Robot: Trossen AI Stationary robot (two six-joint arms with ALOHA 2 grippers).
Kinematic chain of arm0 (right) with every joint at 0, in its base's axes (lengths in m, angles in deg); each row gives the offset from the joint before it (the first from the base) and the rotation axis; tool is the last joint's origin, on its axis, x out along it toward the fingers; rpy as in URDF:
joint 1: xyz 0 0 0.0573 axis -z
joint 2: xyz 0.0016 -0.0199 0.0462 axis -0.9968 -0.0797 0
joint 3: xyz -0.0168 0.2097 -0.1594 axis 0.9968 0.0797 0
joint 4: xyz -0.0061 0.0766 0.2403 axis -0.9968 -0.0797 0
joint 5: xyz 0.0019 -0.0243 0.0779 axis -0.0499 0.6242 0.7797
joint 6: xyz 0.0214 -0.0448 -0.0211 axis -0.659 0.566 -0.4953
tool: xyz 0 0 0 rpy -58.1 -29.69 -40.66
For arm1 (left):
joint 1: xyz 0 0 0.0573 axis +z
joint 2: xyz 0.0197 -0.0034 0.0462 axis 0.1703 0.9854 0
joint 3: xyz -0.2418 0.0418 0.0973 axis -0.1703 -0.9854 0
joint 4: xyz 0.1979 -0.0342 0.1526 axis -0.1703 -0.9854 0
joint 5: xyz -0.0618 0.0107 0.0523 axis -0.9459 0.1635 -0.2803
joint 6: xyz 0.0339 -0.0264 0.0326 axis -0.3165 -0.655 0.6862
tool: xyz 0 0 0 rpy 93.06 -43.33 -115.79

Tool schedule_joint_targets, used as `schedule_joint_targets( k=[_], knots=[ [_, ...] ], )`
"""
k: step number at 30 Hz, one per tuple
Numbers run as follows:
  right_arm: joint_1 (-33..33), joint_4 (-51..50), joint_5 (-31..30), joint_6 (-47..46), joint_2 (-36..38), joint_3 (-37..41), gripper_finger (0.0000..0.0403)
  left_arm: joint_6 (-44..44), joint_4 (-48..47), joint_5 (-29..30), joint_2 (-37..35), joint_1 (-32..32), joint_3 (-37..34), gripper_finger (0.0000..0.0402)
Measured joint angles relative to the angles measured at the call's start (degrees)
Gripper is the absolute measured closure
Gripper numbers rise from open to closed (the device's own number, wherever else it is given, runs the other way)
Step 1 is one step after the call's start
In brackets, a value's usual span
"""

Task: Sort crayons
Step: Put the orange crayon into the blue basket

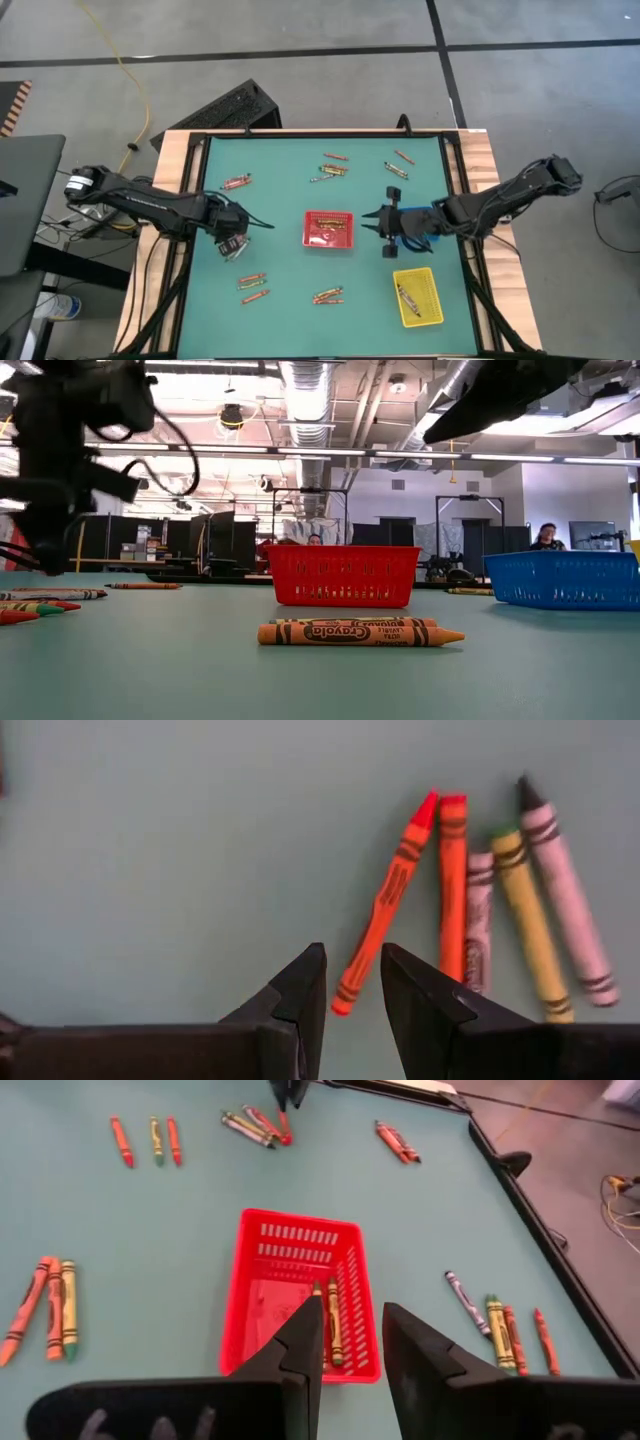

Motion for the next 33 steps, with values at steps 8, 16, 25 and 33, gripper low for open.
schedule_joint_targets(
  k=[8,16,25,33],
  knots=[
    [4.4,0.0,5.2,0.5,0.0,0.0,0.0304,0.6,1.7,-0.9,0.0,0.0,-1.2,0.0313],
    [5.2,0.0,6.3,0.1,0.0,0.0,0.0304,1.3,1.7,-1.2,0.0,0.0,-1.2,0.0313],
    [5.2,-0.7,9.1,-0.9,0.0,0.0,0.0304,1.3,7.9,-4.9,-0.4,0.0,-7.1,0.0317],
    [4.7,-1.1,9.1,-2.7,0.0,0.0,0.0304,0.6,9.6,-4.2,-0.5,-0.1,-6.3,0.0364]
  ],
)
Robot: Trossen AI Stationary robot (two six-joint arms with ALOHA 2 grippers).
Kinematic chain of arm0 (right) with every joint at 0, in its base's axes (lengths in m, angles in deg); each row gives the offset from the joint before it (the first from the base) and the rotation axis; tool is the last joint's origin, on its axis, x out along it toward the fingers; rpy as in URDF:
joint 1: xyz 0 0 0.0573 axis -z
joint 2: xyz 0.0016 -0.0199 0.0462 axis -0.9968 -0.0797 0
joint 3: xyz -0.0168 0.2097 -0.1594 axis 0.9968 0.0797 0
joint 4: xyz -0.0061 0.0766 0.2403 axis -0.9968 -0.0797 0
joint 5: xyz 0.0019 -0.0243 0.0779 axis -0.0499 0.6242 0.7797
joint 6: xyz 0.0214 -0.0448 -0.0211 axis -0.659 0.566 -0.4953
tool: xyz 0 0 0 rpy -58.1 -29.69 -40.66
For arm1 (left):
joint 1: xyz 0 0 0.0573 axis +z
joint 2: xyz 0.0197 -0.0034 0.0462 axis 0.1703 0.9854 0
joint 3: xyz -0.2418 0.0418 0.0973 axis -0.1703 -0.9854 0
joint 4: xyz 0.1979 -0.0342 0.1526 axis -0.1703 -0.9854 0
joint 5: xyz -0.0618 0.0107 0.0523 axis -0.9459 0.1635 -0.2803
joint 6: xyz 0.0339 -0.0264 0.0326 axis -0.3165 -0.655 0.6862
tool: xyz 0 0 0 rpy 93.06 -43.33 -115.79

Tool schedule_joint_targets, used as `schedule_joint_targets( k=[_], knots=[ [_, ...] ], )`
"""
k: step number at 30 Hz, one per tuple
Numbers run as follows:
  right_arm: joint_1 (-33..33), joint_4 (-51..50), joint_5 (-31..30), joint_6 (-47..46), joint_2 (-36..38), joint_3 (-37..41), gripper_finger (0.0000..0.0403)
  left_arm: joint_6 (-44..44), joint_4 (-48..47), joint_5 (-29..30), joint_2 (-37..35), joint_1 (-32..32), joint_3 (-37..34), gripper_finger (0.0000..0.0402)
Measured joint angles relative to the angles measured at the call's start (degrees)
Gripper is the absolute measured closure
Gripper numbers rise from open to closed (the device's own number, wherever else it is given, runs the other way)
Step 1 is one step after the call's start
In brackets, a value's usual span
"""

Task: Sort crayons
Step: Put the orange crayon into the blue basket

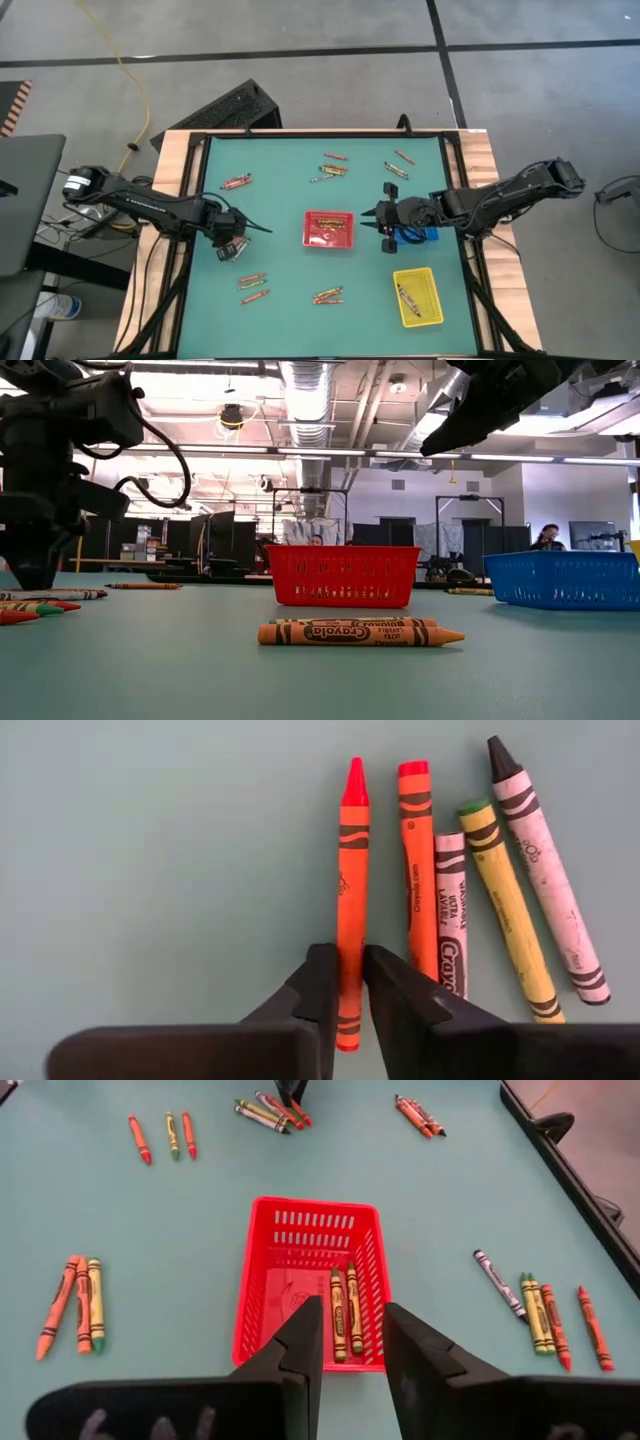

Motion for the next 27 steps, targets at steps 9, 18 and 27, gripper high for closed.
schedule_joint_targets(
  k=[9,18,27],
  knots=[
    [-3.8,0.2,-0.2,-3.0,0.0,0.0,0.0304,7.7,10.2,11.8,0.1,1.9,3.7,0.0387],
    [-9.1,-0.2,-4.5,-7.9,0.0,0.0,0.0304,24.7,38.9,3.0,0.5,7.4,6.4,0.0384],
    [-13.6,0.0,-10.9,-7.5,0.0,0.0,0.0304,29.1,72.5,-7.4,13.8,7.6,8.7,0.0384]
  ],
)
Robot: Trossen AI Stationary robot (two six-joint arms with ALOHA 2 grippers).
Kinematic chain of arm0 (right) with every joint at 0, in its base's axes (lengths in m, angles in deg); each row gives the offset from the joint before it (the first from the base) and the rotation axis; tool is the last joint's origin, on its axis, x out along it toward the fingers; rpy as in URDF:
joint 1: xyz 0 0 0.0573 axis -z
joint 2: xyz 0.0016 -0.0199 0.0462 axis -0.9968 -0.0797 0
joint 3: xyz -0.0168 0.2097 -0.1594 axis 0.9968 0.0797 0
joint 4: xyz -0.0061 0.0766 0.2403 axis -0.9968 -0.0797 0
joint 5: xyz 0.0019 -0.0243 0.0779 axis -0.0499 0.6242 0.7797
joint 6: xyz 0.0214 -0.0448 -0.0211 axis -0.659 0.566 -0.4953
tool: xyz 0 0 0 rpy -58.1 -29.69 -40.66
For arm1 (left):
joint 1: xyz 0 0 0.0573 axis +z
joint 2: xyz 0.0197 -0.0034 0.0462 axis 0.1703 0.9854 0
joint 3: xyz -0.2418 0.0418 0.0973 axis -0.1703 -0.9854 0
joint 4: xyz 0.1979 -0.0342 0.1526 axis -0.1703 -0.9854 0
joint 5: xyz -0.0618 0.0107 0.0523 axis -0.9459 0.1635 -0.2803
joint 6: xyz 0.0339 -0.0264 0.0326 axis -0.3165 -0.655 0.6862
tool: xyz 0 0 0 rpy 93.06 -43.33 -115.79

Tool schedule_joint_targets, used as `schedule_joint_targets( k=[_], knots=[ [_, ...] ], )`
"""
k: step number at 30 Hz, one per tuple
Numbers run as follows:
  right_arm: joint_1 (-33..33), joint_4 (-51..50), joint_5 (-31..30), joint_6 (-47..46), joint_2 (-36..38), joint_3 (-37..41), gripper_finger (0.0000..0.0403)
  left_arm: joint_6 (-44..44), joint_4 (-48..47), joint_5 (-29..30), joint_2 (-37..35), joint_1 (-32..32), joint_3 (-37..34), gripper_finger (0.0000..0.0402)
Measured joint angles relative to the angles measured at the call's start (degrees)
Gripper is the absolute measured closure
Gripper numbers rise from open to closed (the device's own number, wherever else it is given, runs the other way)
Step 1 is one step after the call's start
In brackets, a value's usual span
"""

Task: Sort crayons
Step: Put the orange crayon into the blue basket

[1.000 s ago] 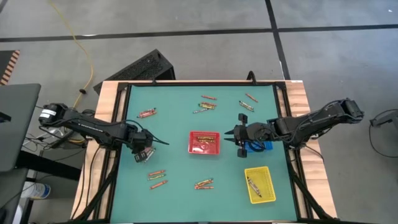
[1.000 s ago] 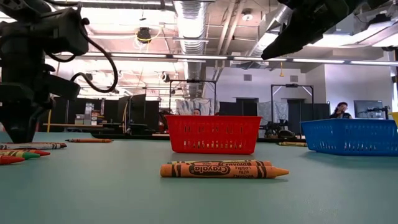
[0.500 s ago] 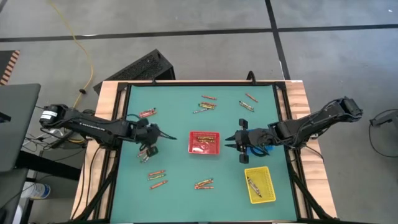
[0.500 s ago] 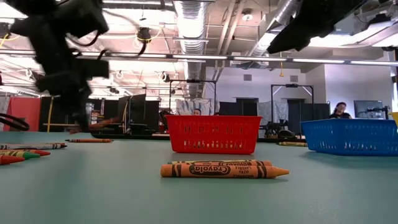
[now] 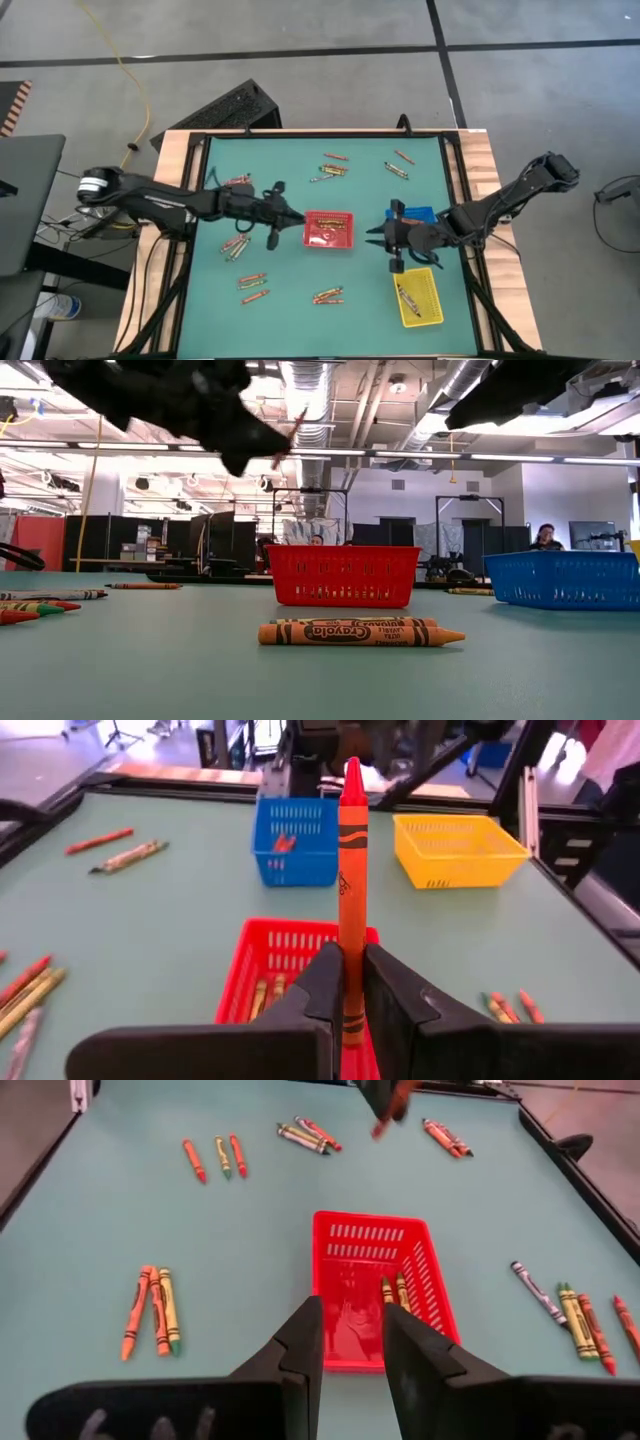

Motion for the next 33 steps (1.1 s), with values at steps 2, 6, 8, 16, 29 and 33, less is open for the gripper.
schedule_joint_targets(
  k=[2,6,8,16,29,33],
  knots=[
    [-0.2,0.1,0.0,0.7,0.0,0.0,0.0304,0.5,1.6,-0.7,6.1,0.0,3.3,0.0384],
    [-0.7,-0.1,-0.6,2.6,0.2,0.0,0.0304,7.4,1.7,-4.9,17.5,0.0,13.9,0.0384],
    [-1.8,-1.8,-2.5,2.1,1.4,0.0,0.0305,12.9,0.1,-6.8,22.4,0.4,20.2,0.0384],
    [-10.7,-12.4,-13.9,-3.2,7.9,0.0,0.0306,13.5,-3.9,-12.9,41.2,4.1,43.6,0.0384],
    [-20.6,-28.6,-22.4,-8.6,16.3,0.0,0.0306,8.4,-13.6,-17.2,63.2,6.0,76.3,0.0384],
    [-22.2,-33.7,-23.6,-11.9,18.4,0.0,0.0306,8.2,-17.7,-17.1,65.6,5.9,81.0,0.0384]
  ],
)
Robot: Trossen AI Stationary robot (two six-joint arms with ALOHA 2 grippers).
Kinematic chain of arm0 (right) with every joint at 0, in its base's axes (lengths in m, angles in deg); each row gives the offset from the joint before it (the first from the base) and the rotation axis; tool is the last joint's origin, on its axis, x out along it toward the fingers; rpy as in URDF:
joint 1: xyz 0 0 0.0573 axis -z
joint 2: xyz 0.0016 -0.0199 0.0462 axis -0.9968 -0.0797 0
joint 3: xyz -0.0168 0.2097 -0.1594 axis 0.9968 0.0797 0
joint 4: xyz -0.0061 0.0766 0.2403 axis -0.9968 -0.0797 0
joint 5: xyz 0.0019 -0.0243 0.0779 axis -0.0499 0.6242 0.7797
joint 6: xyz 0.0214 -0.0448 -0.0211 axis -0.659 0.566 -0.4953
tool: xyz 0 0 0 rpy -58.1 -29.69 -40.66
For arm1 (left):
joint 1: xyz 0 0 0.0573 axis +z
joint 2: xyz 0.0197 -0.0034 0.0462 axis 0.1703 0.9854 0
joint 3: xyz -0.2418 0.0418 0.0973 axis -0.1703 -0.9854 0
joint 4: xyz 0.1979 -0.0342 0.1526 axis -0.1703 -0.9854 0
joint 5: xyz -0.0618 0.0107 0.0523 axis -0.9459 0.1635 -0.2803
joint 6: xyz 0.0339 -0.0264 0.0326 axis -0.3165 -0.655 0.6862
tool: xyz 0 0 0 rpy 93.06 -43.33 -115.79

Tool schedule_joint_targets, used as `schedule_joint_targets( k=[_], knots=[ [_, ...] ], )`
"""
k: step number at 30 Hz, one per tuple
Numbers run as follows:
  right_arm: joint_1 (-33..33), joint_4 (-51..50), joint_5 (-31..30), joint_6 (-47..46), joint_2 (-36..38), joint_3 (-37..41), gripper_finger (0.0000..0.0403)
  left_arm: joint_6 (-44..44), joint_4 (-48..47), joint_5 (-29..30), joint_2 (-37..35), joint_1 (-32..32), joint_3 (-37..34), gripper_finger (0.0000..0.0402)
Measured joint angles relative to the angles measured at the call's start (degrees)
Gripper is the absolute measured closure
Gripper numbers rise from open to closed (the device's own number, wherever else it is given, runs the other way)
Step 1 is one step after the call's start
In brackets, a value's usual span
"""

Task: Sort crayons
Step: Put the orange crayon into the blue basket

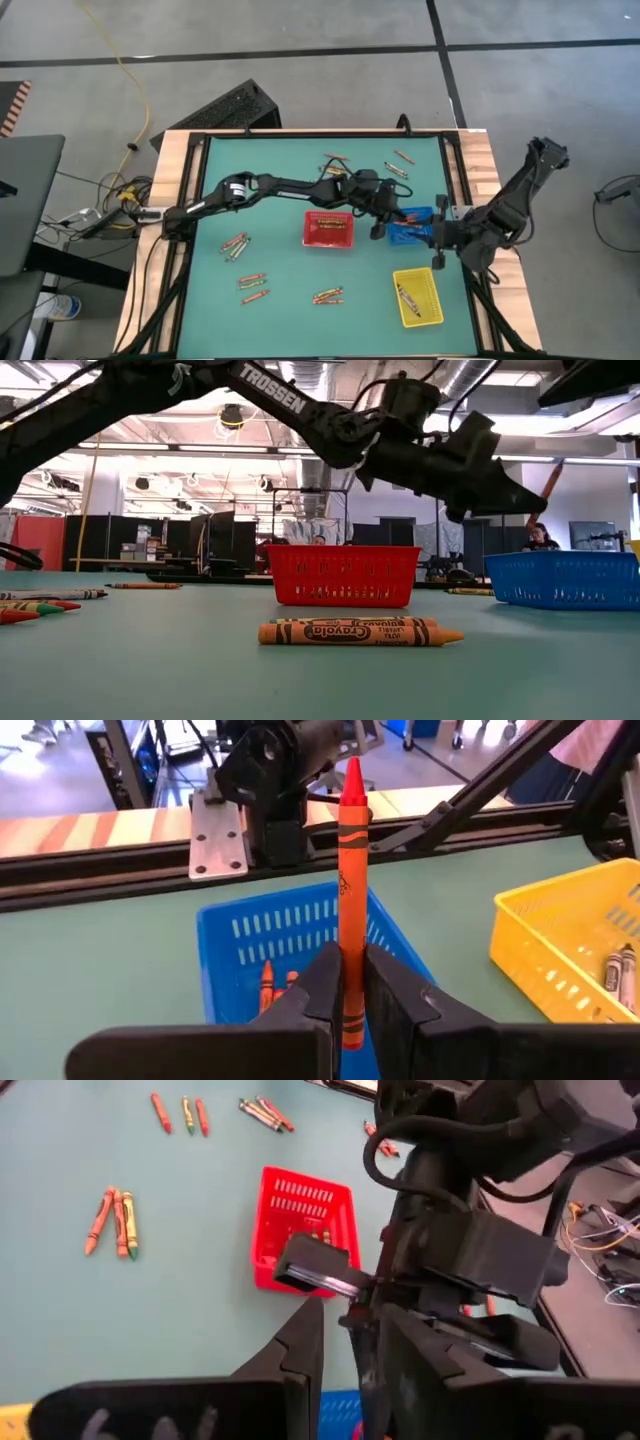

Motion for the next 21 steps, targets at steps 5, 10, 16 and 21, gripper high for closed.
schedule_joint_targets(
  k=[5,10,16,21],
  knots=[
    [-1.4,-5.4,-0.1,-5.7,1.7,0.0,0.0306,-1.4,-0.6,0.8,-0.1,0.1,0.6,0.0384],
    [-1.5,-7.8,-0.5,-11.2,1.9,0.0,0.0306,-2.3,-1.7,0.5,-0.1,0.1,0.6,0.0384],
    [-1.4,-7.7,-0.9,-15.3,1.9,0.0,0.0306,-2.4,-6.2,0.5,-0.1,0.0,0.5,0.037],
    [-1.4,-7.6,-1.1,-18.3,1.9,0.0,0.0306,-0.3,-7.5,0.5,-0.1,0.0,0.5,0.0337]
  ],
)
